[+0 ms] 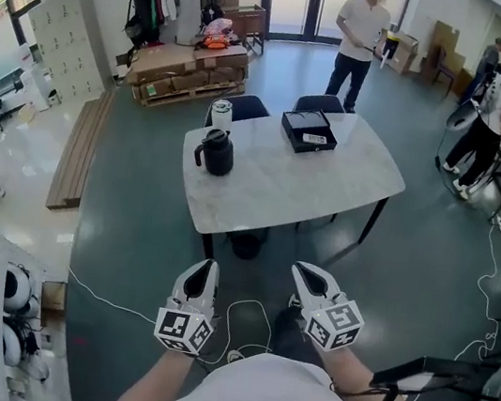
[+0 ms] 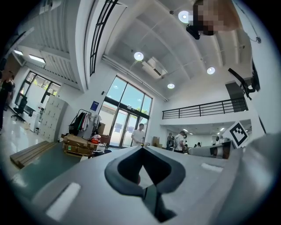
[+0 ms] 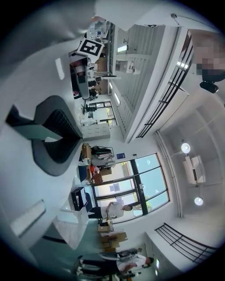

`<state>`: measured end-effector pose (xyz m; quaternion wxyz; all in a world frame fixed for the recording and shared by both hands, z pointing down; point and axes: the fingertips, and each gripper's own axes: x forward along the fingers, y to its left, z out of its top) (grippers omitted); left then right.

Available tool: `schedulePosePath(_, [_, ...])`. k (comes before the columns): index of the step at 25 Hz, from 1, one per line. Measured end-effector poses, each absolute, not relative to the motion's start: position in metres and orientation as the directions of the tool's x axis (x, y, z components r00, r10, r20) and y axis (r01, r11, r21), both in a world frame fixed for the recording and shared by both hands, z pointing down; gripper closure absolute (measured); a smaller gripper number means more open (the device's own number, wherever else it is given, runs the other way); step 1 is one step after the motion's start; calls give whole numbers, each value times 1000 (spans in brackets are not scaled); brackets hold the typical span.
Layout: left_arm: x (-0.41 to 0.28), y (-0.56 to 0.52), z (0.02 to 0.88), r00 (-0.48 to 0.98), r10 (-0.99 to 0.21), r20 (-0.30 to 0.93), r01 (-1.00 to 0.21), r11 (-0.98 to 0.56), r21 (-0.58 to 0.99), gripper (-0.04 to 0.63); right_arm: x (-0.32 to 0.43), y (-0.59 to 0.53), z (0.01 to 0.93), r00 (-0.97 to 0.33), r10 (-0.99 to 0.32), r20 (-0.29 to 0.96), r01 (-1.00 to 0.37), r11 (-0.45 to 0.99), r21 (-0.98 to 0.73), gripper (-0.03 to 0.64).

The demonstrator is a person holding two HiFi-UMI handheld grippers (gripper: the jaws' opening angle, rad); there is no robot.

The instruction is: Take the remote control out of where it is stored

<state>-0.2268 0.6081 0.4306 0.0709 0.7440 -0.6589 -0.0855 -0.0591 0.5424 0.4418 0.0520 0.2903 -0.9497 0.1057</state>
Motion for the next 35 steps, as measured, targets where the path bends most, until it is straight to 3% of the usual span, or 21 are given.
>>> schedulePosePath(17, [-209,434,428,60,-998,-22,-979,-63,194,594,-35,356,430,-841,-538,65,-540,824,-173,589])
schedulePosePath(35, [-138,229,409,-75,-997,1,-981,74,180,595,31,128,420,-893,-443,77,-450,877,-172,589])
